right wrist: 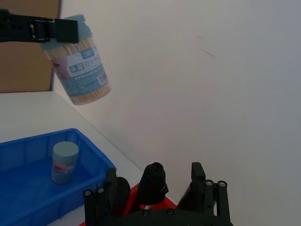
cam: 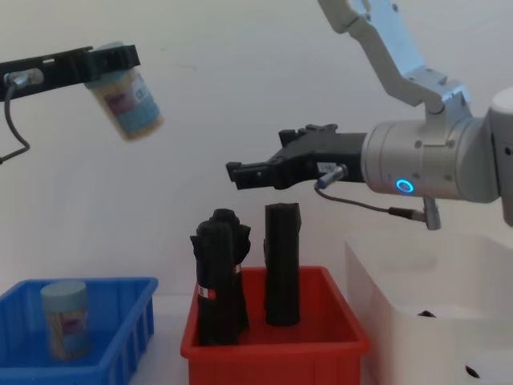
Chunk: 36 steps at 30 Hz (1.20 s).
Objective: Pick the cotton swabs from the blue box and place them into the white box.
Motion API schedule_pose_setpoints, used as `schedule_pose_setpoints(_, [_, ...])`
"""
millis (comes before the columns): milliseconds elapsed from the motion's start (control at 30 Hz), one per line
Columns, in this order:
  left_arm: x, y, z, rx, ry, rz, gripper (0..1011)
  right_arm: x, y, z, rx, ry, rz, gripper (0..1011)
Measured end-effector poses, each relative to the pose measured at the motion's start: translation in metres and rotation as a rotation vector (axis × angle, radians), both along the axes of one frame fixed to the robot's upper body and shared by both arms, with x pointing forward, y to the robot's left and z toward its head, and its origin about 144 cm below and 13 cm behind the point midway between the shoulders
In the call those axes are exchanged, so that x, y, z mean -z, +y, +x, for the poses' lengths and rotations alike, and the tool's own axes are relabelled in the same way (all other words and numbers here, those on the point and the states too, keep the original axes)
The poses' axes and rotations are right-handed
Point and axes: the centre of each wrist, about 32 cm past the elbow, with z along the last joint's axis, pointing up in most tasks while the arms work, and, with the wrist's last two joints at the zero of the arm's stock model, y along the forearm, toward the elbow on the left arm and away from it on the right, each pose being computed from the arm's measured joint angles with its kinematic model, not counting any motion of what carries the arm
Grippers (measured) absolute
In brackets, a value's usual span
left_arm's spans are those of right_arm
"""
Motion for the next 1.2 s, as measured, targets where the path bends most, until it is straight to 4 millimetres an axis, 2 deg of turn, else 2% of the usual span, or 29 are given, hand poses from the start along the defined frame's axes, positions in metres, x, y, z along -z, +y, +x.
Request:
schedule_pose_setpoints(400, [-0.002, -0.011, 0.003, 0.051, -0.009, 0.017, 671, -0.001, 0.009, 0.001, -0.089, -0.015, -0.024, 1002])
schedule_pose_setpoints(1200, [0.000, -0.028, 0.005, 0.118, 0.006, 0.047, 671, -0.002, 0.018, 0.005, -0.127, -0.017, -0.038, 1002])
